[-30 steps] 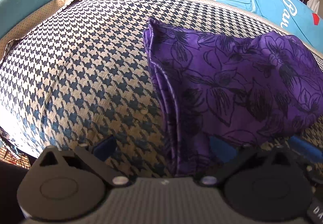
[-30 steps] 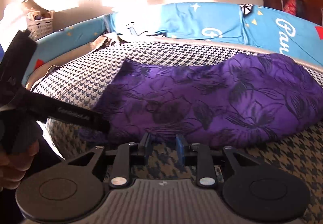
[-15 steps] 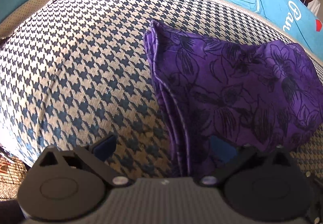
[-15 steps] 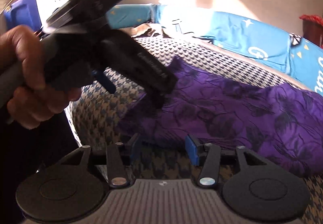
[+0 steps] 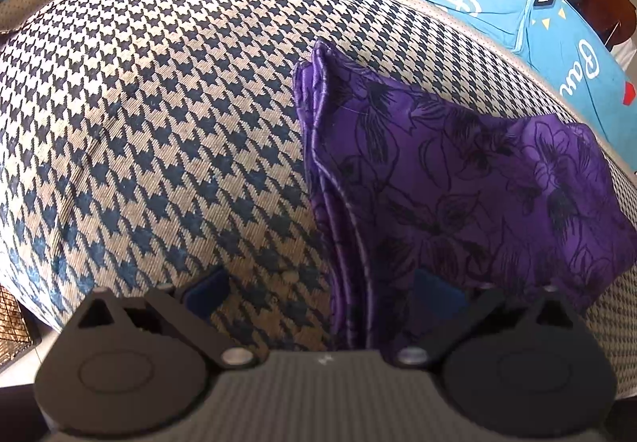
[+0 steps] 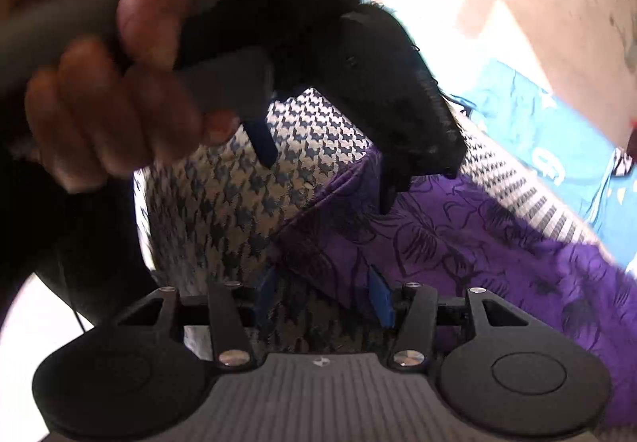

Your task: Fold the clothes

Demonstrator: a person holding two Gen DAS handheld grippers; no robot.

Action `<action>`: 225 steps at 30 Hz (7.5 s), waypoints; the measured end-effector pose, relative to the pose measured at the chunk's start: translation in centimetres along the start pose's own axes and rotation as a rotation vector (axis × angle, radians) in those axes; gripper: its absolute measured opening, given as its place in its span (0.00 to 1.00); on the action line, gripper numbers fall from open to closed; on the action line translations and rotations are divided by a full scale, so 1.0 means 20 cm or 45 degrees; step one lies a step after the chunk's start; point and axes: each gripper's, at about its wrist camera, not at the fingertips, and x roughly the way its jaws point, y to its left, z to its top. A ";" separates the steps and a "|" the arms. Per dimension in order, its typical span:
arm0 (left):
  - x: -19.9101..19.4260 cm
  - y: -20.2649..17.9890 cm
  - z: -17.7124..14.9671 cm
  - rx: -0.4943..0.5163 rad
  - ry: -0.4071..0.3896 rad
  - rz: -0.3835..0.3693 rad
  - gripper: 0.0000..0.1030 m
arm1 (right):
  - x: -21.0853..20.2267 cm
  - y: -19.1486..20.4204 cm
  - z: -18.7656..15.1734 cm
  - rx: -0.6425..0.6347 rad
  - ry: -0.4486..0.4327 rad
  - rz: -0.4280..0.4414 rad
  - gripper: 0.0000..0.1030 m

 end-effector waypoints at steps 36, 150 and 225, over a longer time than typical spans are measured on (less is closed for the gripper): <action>0.12 0.22 0.71 -0.075 0.156 -0.382 0.50 | 0.01 -0.37 0.03 0.499 -0.060 0.041 0.15; 0.40 -2.03 0.49 0.533 -0.139 -0.462 0.71 | -0.42 -1.57 -0.77 0.953 0.268 -0.896 0.26; 0.56 -0.91 0.71 0.066 -0.030 0.010 1.00 | 0.08 -2.04 -0.55 1.294 -0.004 -0.576 0.30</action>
